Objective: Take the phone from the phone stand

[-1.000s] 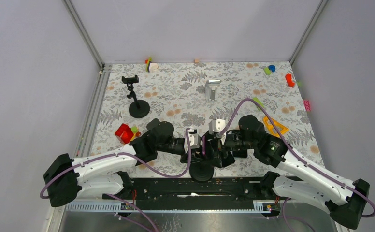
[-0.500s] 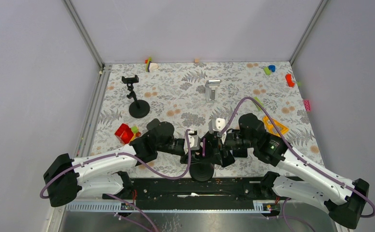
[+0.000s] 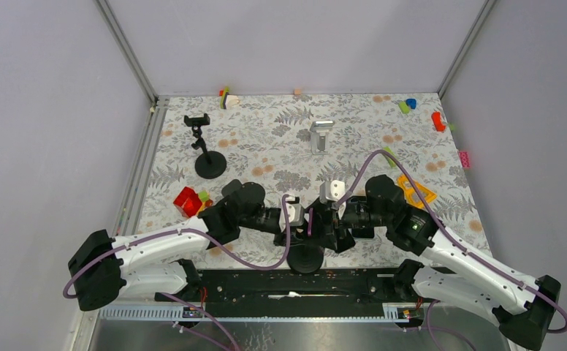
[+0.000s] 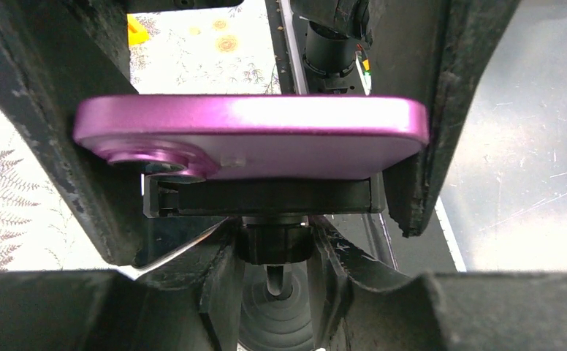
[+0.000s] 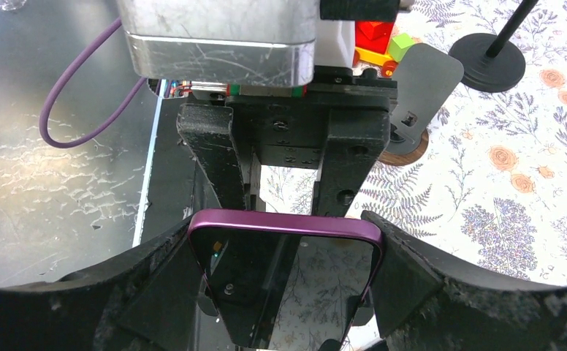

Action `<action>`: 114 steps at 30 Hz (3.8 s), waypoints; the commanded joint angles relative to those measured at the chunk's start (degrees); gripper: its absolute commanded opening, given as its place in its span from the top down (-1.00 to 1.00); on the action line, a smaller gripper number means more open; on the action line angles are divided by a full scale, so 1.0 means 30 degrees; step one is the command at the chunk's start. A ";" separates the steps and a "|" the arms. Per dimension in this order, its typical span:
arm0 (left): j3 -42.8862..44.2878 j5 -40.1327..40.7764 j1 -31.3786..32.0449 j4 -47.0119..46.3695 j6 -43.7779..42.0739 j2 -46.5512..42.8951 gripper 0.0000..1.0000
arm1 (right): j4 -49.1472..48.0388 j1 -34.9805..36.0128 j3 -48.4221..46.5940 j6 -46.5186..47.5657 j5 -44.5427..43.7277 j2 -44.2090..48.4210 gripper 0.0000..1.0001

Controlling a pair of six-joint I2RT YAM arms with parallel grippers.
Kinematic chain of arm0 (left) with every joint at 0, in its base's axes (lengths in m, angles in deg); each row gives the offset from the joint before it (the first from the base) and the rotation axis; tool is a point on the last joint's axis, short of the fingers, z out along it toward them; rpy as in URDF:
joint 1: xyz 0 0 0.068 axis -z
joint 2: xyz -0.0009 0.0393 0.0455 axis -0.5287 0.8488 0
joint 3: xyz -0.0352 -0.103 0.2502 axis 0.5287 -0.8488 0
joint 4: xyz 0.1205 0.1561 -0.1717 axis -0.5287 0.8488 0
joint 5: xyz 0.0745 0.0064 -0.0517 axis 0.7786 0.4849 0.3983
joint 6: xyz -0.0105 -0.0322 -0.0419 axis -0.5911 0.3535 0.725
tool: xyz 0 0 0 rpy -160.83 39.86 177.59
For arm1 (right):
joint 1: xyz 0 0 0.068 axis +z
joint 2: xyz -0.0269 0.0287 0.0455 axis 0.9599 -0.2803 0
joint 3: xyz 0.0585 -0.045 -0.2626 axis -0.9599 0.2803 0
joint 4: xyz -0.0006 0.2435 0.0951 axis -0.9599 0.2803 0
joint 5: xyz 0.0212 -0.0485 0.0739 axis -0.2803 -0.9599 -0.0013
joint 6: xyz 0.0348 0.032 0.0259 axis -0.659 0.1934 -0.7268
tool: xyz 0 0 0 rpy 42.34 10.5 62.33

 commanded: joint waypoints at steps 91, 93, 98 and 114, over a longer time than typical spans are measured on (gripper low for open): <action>-0.1635 -0.0695 0.4617 -0.3120 0.0205 0.1692 1.00 | -0.7096 -0.4988 -0.0814 -0.1425 0.1669 0.3000 1.00; -0.1961 -0.0327 0.4636 -0.3729 0.0616 0.1451 1.00 | -0.7525 -0.4989 -0.0288 -0.1710 0.1283 0.3452 1.00; -0.2579 0.0353 0.4617 -0.5088 0.1458 0.1056 1.00 | -0.8303 -0.4989 0.0963 -0.2451 0.0631 0.4472 1.00; -0.3357 0.1494 0.4617 -0.6243 0.2384 0.0146 1.00 | -0.9140 -0.4986 0.4550 -0.4236 -0.1545 0.6101 0.35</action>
